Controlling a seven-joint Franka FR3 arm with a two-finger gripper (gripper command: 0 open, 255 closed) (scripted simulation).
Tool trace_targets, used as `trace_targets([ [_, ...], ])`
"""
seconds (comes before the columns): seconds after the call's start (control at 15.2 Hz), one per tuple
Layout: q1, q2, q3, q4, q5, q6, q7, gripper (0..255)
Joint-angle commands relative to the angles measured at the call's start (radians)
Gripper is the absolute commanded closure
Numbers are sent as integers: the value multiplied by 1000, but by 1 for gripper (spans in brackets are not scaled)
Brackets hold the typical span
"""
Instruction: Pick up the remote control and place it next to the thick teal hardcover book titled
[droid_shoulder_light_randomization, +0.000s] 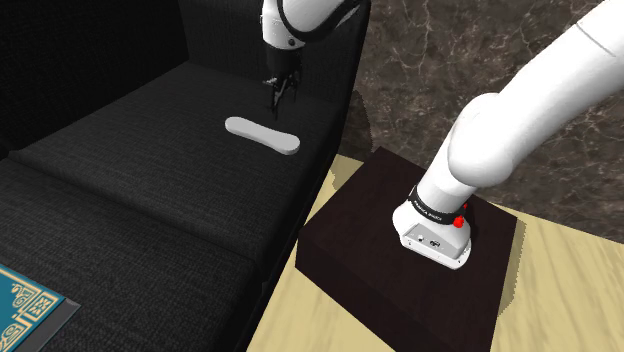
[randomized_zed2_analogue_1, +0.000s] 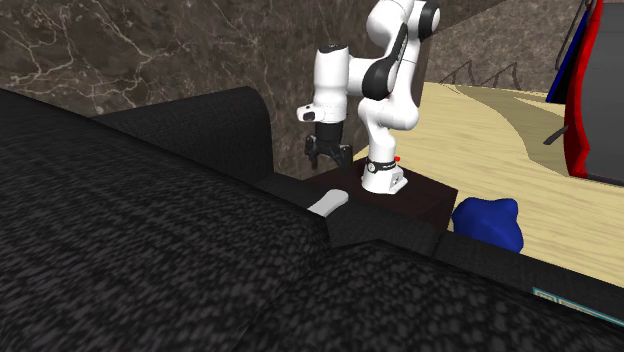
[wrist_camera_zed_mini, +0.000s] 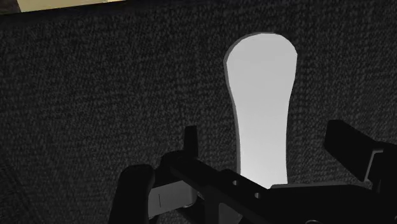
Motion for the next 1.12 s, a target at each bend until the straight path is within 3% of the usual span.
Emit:
trace_targets([
  [0.0,6,79,21,25,-12,66,19,0],
  [0.2,13,180,46,68,-40,137,47,0],
  [0.66,11,249,49,36,-60,236,62,0],
  [1.06,11,255,49,34,-62,244,63,0],
])
